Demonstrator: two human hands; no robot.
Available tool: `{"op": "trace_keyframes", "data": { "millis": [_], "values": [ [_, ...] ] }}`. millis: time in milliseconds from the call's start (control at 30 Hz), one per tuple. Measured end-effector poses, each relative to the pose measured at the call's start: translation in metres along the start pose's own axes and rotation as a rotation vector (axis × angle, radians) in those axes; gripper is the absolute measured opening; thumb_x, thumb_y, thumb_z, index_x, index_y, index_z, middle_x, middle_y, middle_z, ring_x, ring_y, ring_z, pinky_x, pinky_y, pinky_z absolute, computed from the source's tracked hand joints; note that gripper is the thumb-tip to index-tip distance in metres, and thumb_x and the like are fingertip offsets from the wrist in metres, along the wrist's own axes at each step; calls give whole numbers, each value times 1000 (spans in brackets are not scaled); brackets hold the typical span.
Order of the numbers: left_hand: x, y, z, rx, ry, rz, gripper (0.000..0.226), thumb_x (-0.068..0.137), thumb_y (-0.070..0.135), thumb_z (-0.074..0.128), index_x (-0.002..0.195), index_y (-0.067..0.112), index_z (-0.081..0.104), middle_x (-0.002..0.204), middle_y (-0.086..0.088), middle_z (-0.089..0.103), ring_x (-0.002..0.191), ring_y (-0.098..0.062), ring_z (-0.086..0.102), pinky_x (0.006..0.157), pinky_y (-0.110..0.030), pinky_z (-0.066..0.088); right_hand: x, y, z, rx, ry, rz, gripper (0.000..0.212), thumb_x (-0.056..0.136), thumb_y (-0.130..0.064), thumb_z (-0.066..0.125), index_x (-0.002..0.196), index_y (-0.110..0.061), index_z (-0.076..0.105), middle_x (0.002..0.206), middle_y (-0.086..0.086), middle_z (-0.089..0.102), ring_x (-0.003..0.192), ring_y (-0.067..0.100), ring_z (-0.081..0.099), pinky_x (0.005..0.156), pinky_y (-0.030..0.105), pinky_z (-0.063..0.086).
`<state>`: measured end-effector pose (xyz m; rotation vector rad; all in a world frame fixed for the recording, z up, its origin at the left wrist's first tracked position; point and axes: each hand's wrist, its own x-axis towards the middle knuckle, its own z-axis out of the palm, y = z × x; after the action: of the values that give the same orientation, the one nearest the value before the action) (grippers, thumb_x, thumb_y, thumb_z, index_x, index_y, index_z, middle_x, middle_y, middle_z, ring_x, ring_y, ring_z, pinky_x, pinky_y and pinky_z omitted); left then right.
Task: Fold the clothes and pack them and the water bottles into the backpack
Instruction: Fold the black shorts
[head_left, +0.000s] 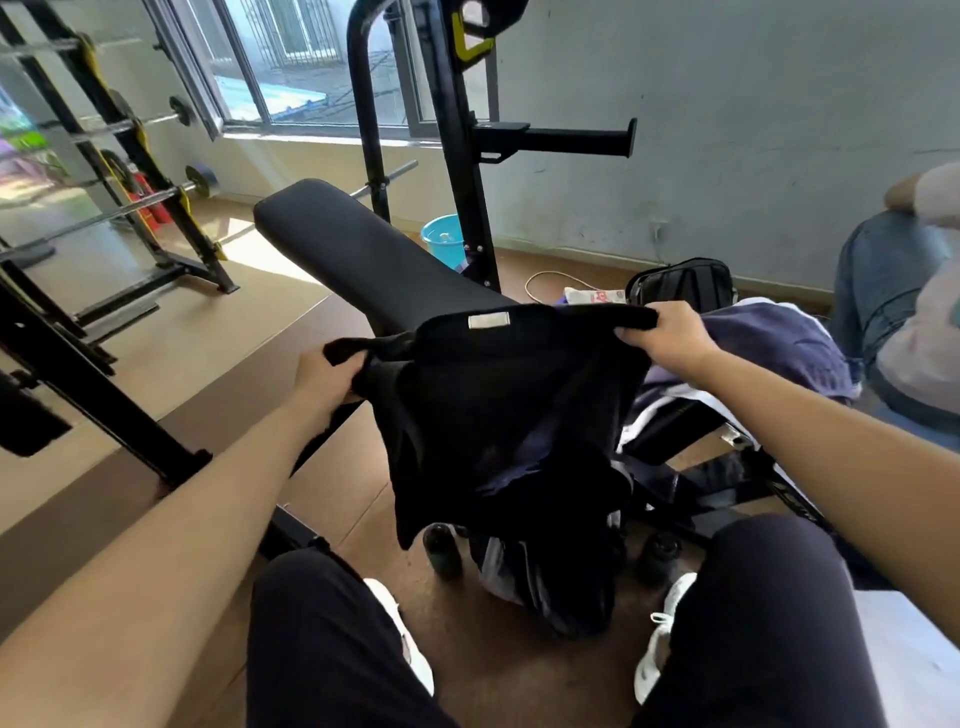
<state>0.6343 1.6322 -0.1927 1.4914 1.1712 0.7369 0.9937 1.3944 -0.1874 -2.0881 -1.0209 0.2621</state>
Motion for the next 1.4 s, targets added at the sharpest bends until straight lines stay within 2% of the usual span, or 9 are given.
{"op": "trace_keyframes", "data": {
  "millis": [100,333,600,700,833,967,1100,1267,1400],
  "values": [
    [-4,-10,18,133,201,16,22,94,24,71,111,10,68,105,-8,71,95,-28,71,78,-40,63,-1,10,17,-112,90,31,22,87,-28,78,91,-7,73,88,16,72,87,30,66,75,38,45],
    [-7,-19,23,-33,161,-87,29,86,24,81,110,15,69,104,-3,73,100,-25,71,93,-45,60,-10,19,29,-32,165,119,29,85,-35,76,93,-7,73,96,17,75,99,38,67,87,47,53],
    [-33,-20,48,-231,196,-137,4,96,12,67,100,12,66,93,-5,68,96,-27,65,87,-40,55,-26,28,50,369,166,378,33,73,-39,83,74,-8,73,74,9,72,74,19,63,71,40,57],
    [-46,-19,65,-180,256,-117,5,93,15,68,90,11,68,93,-8,70,99,-33,68,88,-42,56,-27,38,66,518,160,433,53,54,-55,81,76,-7,74,82,17,77,79,31,76,72,56,61],
    [-71,-7,96,-82,282,14,23,90,17,68,67,15,63,73,-3,65,76,-27,66,74,-42,54,-45,0,80,577,178,389,44,59,-52,79,70,-10,73,74,12,76,69,22,68,70,52,62],
    [-98,6,124,-110,174,103,10,85,26,67,80,22,75,73,9,71,77,-15,68,79,-45,62,-65,-43,96,549,146,225,51,70,-51,73,61,-2,62,57,1,52,61,12,48,58,37,42],
    [-118,16,140,-96,58,171,19,92,16,70,106,25,80,94,8,76,93,-13,73,72,-33,63,-82,-64,102,538,42,131,59,71,-59,69,70,0,68,66,18,68,64,14,56,62,49,52],
    [-130,33,137,-156,-215,160,30,101,5,52,115,18,75,104,-7,77,92,-24,76,68,-33,64,-99,-73,93,656,-250,74,85,76,-79,65,89,5,70,81,16,71,77,21,61,73,47,50],
    [-125,42,120,-163,-477,182,45,106,8,34,143,17,57,123,-15,70,109,-24,70,87,-31,61,-110,-66,72,649,-428,-121,21,89,-19,78,110,-14,74,108,5,78,102,14,71,95,32,55]
  ]
}}
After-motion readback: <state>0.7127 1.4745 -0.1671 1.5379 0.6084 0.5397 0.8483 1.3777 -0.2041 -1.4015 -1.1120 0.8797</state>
